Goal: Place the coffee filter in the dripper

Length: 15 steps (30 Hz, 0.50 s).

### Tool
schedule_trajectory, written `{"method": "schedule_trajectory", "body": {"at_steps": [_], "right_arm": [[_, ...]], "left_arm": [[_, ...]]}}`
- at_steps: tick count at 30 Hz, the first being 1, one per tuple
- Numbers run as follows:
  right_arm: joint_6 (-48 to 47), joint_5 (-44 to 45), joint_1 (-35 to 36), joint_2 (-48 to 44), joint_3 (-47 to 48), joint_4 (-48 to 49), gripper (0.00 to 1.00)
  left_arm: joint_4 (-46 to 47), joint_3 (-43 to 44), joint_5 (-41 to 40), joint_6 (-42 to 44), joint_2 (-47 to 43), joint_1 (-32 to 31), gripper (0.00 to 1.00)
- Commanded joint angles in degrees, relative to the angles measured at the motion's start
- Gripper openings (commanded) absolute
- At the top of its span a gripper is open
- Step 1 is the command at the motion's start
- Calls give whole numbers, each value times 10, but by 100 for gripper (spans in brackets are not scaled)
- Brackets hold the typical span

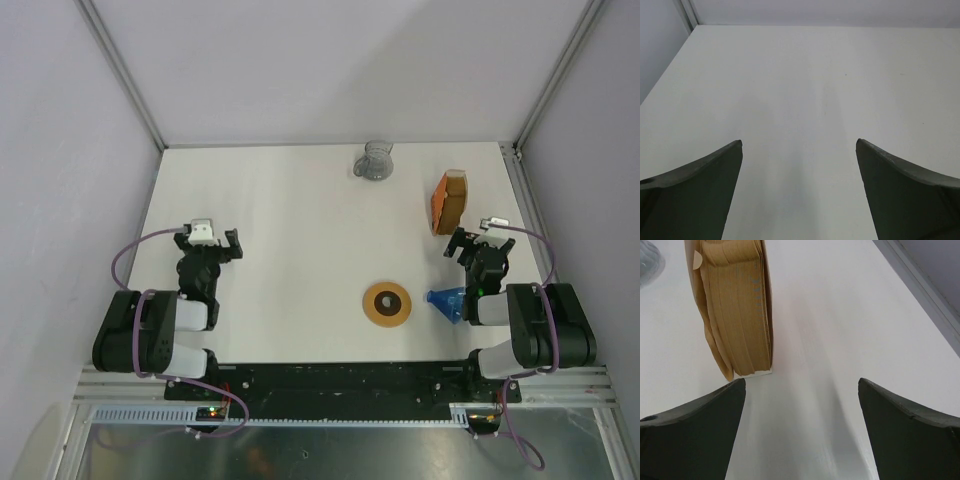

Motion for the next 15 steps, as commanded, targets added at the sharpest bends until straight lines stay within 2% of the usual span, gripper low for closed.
{"method": "schedule_trajectory", "body": {"at_steps": [1,9,12,15], "right_arm": [[3,12,1,-3,4,26,99],[27,79,17,-113,14,-78,99],[60,90,11,-171,39,-165,99],[106,36,-11,-220,64,-234,99]], "left_arm": [[17,0,-2,5,-4,3,100],[7,5,3,5,-17,3,100],[-92,44,19,20,-46,3,100],[-199,107,61,36,-54,2,100]]}}
